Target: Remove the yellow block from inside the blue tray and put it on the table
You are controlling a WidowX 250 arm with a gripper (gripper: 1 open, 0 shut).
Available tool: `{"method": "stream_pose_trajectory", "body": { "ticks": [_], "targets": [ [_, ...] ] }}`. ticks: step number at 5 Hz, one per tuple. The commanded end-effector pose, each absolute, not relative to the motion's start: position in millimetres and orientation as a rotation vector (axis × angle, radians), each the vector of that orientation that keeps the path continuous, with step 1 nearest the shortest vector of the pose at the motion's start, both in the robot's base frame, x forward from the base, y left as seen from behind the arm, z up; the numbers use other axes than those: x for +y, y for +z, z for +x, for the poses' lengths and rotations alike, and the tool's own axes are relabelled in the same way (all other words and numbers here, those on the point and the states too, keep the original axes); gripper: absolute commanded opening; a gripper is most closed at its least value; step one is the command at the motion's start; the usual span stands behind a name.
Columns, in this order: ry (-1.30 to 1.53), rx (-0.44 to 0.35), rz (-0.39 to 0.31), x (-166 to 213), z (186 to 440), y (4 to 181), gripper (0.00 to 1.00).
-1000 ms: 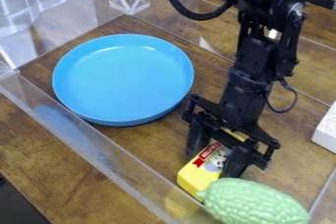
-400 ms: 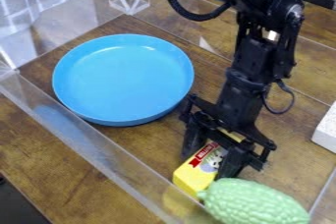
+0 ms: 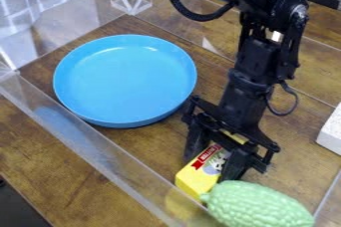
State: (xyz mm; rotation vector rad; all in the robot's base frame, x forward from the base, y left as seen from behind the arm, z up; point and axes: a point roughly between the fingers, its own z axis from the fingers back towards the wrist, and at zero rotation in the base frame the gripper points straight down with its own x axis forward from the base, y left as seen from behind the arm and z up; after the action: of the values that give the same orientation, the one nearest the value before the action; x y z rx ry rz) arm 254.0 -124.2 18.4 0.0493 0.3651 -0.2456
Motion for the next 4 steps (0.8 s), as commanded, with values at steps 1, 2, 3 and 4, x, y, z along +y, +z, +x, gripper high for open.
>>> {"method": "stream_pose_trajectory", "body": {
  "ticks": [1, 2, 3, 4],
  "targets": [
    [-0.254, 0.317, 0.033, -124.4, 258.2, 36.7, 1.0],
    [-0.269, 0.33, 0.037, -124.4, 260.0, 36.9, 1.0],
    [-0.279, 0.34, 0.038, -125.2, 263.8, 35.7, 1.0],
    [-0.295, 0.35, 0.041, -125.9, 263.0, 30.6, 1.0]
  ]
}}
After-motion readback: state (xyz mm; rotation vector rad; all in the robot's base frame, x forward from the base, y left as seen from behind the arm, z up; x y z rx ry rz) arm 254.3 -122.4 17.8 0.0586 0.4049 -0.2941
